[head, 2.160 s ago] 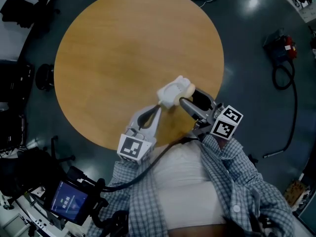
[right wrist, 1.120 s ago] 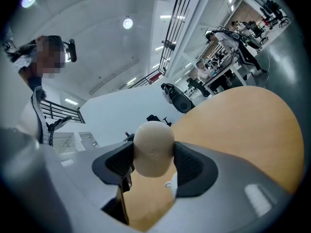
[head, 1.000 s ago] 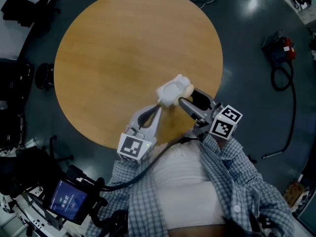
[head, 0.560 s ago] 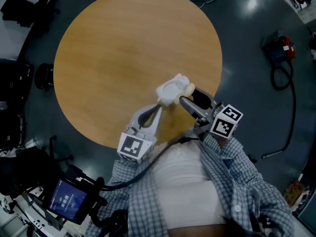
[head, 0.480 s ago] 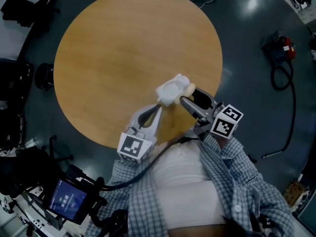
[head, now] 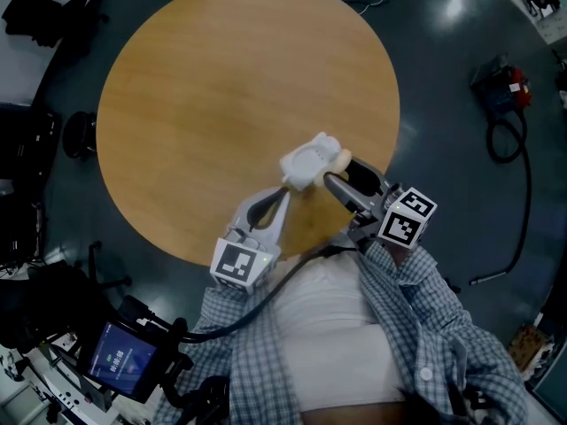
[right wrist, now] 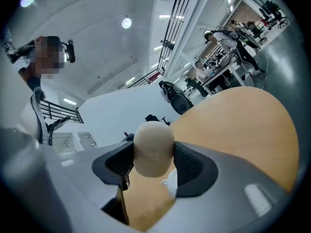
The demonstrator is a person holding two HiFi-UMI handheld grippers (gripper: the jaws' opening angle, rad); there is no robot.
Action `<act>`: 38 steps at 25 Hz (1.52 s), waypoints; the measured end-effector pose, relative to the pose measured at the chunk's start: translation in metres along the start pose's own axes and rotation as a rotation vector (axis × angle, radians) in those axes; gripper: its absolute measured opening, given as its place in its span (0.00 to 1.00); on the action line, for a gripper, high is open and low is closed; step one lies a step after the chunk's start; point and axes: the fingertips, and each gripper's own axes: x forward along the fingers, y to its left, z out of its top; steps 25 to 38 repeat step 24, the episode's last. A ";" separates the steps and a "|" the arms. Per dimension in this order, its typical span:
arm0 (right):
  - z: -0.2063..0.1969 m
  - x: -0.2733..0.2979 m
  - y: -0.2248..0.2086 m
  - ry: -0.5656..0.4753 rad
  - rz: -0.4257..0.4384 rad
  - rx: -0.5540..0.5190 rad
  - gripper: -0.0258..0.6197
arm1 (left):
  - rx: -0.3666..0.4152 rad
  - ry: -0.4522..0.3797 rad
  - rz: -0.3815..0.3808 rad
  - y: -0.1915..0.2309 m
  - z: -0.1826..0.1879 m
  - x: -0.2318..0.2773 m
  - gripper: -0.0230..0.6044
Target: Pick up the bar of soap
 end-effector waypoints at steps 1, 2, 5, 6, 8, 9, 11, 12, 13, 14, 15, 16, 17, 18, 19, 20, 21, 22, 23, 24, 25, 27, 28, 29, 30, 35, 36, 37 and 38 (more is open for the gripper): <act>0.000 0.000 0.000 -0.001 0.000 0.000 0.45 | 0.001 -0.001 0.000 0.000 0.000 0.000 0.03; 0.000 0.000 0.000 -0.001 0.001 0.000 0.45 | 0.003 -0.005 -0.001 0.000 0.000 0.000 0.03; 0.000 -0.001 0.000 -0.001 0.001 0.000 0.45 | 0.021 -0.033 -0.004 0.002 -0.001 0.002 0.03; 0.000 -0.001 0.000 -0.001 0.001 0.000 0.45 | 0.017 -0.027 -0.004 0.001 -0.001 0.002 0.03; 0.000 -0.001 0.001 -0.002 0.003 0.001 0.45 | 0.002 -0.002 -0.003 -0.001 0.000 0.001 0.03; 0.000 -0.001 0.001 -0.001 0.005 0.002 0.45 | 0.000 0.002 -0.003 -0.001 0.000 0.001 0.03; 0.000 -0.001 0.002 0.001 0.010 0.001 0.45 | 0.001 -0.002 -0.003 -0.001 0.001 0.001 0.03; 0.000 0.000 0.003 0.002 0.012 0.000 0.45 | 0.003 -0.008 -0.003 0.000 0.001 0.001 0.03; 0.000 0.000 0.003 0.001 0.015 -0.001 0.45 | 0.005 -0.013 -0.003 0.000 0.001 0.002 0.03; 0.001 0.000 0.003 -0.003 0.018 -0.001 0.45 | 0.009 -0.015 -0.001 0.001 0.000 0.001 0.03; 0.001 0.001 0.003 -0.007 0.020 -0.001 0.45 | 0.017 -0.020 0.001 0.002 0.000 0.001 0.03; 0.001 0.001 0.003 -0.011 0.021 0.001 0.45 | 0.028 -0.031 0.004 0.003 -0.002 0.001 0.03; 0.001 0.001 0.003 -0.012 0.020 0.002 0.45 | 0.033 -0.038 0.006 0.004 -0.003 0.001 0.03; 0.001 0.001 0.002 -0.010 0.019 0.003 0.45 | 0.030 -0.040 0.008 0.005 -0.004 0.001 0.03; 0.001 0.001 0.002 -0.008 0.019 0.004 0.45 | 0.026 -0.039 0.009 0.005 -0.005 0.001 0.03; 0.001 0.002 0.002 -0.007 0.018 0.004 0.45 | 0.024 -0.037 0.008 0.005 -0.004 0.002 0.03; 0.001 0.002 0.002 -0.006 0.019 0.004 0.45 | 0.025 -0.036 0.007 0.005 -0.004 0.002 0.03; 0.001 0.002 0.002 -0.006 0.019 0.004 0.45 | 0.029 -0.036 0.007 0.005 -0.004 0.002 0.03; 0.001 0.002 0.002 -0.006 0.020 0.005 0.45 | 0.032 -0.035 0.006 0.005 -0.005 0.002 0.03; 0.001 0.002 0.002 -0.007 0.022 0.006 0.45 | 0.035 -0.035 0.006 0.005 -0.005 0.002 0.03; 0.001 0.002 0.002 -0.007 0.022 0.006 0.45 | 0.035 -0.035 0.006 0.005 -0.005 0.002 0.03; 0.001 0.002 0.002 -0.007 0.022 0.006 0.45 | 0.035 -0.035 0.006 0.005 -0.005 0.002 0.03; 0.001 0.002 0.002 -0.007 0.022 0.006 0.45 | 0.035 -0.035 0.006 0.005 -0.005 0.002 0.03; 0.001 0.002 0.002 -0.007 0.022 0.006 0.45 | 0.035 -0.035 0.006 0.005 -0.005 0.002 0.03; 0.001 0.002 0.002 -0.007 0.022 0.006 0.45 | 0.035 -0.035 0.006 0.005 -0.005 0.002 0.03; 0.001 0.002 0.002 -0.007 0.022 0.006 0.45 | 0.035 -0.035 0.006 0.005 -0.005 0.002 0.03; 0.001 0.002 0.002 -0.007 0.022 0.006 0.45 | 0.035 -0.035 0.006 0.005 -0.005 0.002 0.03; 0.001 0.002 0.002 -0.007 0.022 0.006 0.45 | 0.035 -0.035 0.006 0.005 -0.005 0.002 0.03; 0.001 0.002 0.002 -0.007 0.022 0.006 0.45 | 0.035 -0.035 0.006 0.005 -0.005 0.002 0.03</act>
